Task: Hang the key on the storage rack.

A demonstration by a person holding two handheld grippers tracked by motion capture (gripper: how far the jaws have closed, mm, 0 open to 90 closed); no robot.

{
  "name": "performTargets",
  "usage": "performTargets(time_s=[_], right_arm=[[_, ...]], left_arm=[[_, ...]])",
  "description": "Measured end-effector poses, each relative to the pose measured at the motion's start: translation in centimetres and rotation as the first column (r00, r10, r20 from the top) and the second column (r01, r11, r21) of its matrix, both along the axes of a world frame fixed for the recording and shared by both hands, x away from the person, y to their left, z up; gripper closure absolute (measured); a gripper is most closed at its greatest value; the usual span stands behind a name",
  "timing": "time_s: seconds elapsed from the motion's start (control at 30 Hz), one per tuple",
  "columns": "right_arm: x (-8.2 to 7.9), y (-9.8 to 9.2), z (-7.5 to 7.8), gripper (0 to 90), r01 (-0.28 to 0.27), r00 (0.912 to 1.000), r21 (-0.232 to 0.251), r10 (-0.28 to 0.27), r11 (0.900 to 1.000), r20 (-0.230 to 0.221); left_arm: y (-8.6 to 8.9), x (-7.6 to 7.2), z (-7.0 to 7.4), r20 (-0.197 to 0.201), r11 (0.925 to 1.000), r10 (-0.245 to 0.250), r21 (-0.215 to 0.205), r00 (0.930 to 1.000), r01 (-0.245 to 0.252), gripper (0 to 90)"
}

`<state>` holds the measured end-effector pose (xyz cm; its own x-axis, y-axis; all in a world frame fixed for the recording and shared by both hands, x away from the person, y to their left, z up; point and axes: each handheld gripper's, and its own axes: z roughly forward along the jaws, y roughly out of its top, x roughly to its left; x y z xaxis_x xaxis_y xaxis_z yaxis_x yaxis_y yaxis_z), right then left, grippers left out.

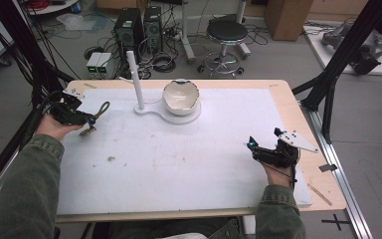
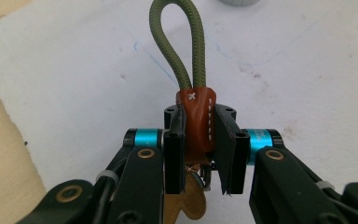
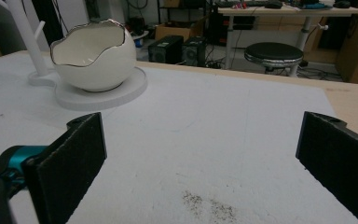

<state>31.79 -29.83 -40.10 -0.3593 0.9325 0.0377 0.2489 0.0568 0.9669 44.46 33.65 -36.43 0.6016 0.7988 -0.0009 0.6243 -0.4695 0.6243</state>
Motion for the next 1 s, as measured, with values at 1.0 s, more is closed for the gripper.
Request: performTargets(time_s=[1.0], right_arm=[[0.0,0.0,0.0,0.6,-0.008,1.0,0.003,0.008,1.0,0.002]], left_arm=[[-0.4,-0.3,6.9,0.087,0.9858,0.055,-0.163,0.9947,-0.04,74.8]])
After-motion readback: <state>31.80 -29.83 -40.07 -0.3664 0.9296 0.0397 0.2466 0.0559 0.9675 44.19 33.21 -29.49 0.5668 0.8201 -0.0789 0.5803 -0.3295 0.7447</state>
